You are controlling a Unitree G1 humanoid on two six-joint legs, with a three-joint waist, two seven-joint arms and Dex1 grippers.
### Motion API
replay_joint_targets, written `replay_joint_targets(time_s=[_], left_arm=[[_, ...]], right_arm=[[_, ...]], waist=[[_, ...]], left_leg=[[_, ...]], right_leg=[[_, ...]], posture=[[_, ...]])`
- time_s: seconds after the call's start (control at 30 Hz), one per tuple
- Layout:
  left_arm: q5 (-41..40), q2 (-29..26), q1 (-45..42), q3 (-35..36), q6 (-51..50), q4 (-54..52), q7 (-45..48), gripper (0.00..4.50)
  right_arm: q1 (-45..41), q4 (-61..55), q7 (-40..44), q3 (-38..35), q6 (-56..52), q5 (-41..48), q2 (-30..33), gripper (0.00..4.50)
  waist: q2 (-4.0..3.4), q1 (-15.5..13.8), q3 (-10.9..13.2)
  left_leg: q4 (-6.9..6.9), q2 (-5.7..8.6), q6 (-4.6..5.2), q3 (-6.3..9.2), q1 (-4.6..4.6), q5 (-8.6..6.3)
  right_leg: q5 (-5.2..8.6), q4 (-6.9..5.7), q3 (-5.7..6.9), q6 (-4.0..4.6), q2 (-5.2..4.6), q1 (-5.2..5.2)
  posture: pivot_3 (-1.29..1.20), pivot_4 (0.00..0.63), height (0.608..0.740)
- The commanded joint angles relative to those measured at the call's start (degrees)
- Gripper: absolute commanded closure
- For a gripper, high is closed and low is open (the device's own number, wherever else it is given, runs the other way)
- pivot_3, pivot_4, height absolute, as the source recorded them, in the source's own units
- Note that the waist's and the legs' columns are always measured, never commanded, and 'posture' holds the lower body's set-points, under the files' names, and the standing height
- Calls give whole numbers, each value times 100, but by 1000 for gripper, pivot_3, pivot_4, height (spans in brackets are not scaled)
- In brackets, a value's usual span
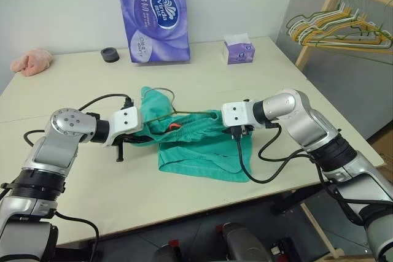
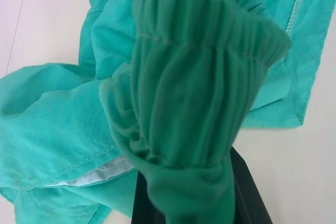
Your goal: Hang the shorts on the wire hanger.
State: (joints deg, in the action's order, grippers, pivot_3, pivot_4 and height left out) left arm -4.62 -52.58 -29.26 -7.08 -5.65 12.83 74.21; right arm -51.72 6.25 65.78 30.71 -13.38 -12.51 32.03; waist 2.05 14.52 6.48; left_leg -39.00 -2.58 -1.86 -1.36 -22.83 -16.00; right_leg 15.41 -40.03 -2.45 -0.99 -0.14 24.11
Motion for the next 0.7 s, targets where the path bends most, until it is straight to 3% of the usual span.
replay_joint_targets(time_s=[0.03, 0.13, 0.43, 0.7], left_arm=[[-112, 15, -12, 156, 19, -231, -64, 4500], [-101, 26, -2, 142, 19, -258, -59, 4500], [26, 110, -39, 65, 107, -223, -109, 4500], [-373, 150, -7, 435, -292, -331, -180, 2233]], right_arm=[[-142, -41, 154, 14, 124, -95, -28, 3385], [-119, -103, 245, -10, 92, -97, -50, 4455], [-1, -427, 520, 24, -186, -28, -97, 4485], [135, -588, 523, -172, -545, 88, -89, 4500]], waist=[[0, -1, 0], [0, -1, 0], [1, 0, -1], [1, 0, -2]], left_leg=[[0, 0, 0, 1, 0, 0], [0, 1, 0, 1, 0, 0], [0, 1, 0, 2, 0, 0], [-1, 1, 0, 3, 0, 0]], right_leg=[[0, 0, 1, 0, 0, 0], [0, 0, 0, 0, 0, 0], [0, -1, 1, 0, -1, 0], [0, -2, 1, 0, -1, 0]], posture=[[-220, 42, 740], [-224, 43, 740], [-229, 44, 740], [-231, 45, 740]])
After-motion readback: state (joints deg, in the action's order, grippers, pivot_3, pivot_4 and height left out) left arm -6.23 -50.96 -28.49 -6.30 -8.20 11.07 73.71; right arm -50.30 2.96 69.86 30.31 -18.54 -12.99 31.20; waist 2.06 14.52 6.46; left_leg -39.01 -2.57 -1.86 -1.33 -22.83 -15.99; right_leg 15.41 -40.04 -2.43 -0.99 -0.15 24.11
